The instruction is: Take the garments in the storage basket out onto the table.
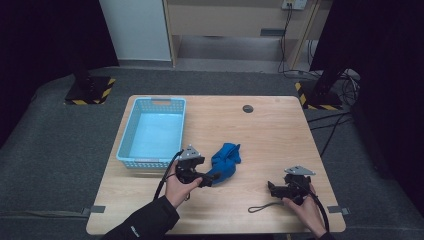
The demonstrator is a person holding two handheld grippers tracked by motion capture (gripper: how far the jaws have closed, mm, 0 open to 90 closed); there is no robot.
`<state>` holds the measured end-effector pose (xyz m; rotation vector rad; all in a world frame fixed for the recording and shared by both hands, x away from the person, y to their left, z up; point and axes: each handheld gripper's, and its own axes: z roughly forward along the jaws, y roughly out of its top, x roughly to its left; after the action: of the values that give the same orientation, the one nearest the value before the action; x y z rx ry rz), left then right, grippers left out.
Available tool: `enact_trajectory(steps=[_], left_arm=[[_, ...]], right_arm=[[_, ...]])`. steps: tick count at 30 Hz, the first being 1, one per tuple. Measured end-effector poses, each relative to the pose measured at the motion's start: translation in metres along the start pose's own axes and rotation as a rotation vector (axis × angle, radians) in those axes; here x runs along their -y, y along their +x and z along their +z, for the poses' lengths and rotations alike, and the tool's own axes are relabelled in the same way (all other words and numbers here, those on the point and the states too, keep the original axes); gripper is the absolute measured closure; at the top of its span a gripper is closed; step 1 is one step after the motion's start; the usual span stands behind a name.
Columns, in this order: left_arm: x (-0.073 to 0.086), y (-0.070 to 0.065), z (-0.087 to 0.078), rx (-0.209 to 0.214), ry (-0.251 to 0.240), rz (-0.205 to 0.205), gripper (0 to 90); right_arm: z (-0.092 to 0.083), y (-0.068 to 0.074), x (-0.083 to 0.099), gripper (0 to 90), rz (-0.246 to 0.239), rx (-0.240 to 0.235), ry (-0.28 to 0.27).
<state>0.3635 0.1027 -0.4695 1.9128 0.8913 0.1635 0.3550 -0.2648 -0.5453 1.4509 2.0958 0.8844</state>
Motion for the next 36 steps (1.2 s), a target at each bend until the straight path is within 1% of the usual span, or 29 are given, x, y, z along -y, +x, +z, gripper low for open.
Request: enact_trajectory(steps=[2,8,13,15,22,29,36], left_arm=[[0.003,-0.001,-0.001,-0.002,0.003,0.004,10.8],[0.011,-0.003,-0.005,-0.008,-0.009,0.013,10.9],[0.015,-0.005,-0.008,-0.018,-0.012,0.027,10.9],[0.017,-0.005,-0.009,-0.017,-0.016,0.024,10.9],[0.026,-0.007,-0.014,-0.015,-0.006,0.022,11.0],[0.032,-0.005,-0.021,-0.027,0.002,0.02,11.0],[0.039,-0.002,-0.029,-0.042,0.007,0.006,10.9]], right_arm=[[0.0,0.0,0.0,0.5,0.0,0.0,0.0],[0.0,0.0,0.0,0.5,0.0,0.0,0.0],[0.0,0.0,0.0,0.5,0.0,0.0,0.0],[0.0,0.0,0.0,0.5,0.0,0.0,0.0],[0.0,0.0,0.0,0.5,0.0,0.0,0.0],[0.0,0.0,0.0,0.5,0.0,0.0,0.0],[0.0,0.0,0.0,0.5,0.0,0.0,0.0]])
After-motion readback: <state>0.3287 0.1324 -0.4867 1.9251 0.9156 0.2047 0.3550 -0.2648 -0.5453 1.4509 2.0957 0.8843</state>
